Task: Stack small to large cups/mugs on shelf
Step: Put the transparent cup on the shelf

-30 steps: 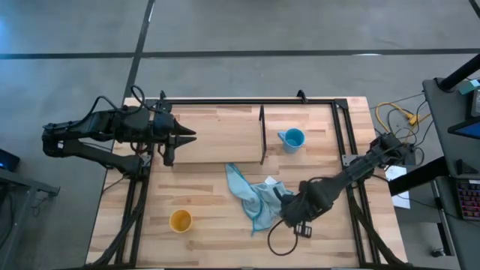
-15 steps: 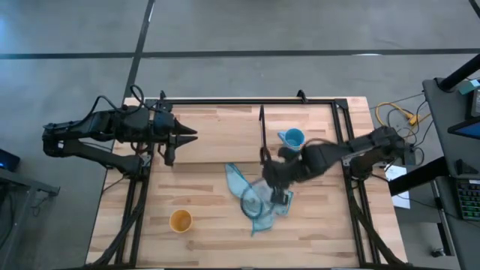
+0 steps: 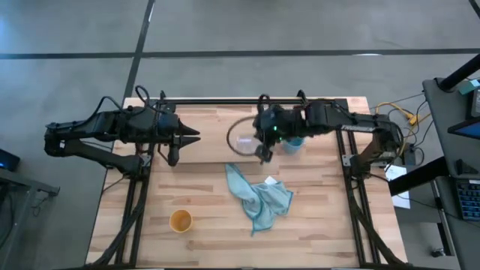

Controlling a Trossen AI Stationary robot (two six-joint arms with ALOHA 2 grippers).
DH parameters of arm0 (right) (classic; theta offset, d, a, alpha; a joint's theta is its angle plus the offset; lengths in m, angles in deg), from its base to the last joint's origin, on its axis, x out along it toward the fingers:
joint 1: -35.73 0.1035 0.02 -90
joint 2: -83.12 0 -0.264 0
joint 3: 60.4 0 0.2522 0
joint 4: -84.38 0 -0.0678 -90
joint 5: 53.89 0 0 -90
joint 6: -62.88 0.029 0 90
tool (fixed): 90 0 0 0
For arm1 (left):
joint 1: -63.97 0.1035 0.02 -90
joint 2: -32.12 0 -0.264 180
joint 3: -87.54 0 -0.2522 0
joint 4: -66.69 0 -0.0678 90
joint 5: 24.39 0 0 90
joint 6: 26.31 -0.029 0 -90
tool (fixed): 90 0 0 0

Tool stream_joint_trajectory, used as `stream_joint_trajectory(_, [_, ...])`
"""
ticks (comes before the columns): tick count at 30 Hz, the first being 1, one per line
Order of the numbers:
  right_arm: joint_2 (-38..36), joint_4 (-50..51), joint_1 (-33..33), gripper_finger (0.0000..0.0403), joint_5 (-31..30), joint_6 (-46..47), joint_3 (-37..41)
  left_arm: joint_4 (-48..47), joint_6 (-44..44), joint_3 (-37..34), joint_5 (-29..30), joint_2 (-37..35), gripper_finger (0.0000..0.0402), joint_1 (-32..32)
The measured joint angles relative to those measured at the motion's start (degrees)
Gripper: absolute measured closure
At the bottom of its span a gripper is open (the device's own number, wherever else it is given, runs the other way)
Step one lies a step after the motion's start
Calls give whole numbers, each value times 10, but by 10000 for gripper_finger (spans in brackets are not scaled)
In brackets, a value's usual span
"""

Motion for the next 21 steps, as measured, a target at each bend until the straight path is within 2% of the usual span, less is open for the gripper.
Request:
stream_joint_trajectory(14, [8, 0, -80, 394, 6, -20, -23, 0, 0, 0, 0, 12, 333, 0])
stream_joint_trajectory(21, [72, 3, -96, 394, 40, -45, -85, 1, 0, 7, 0, 12, 333, 0])
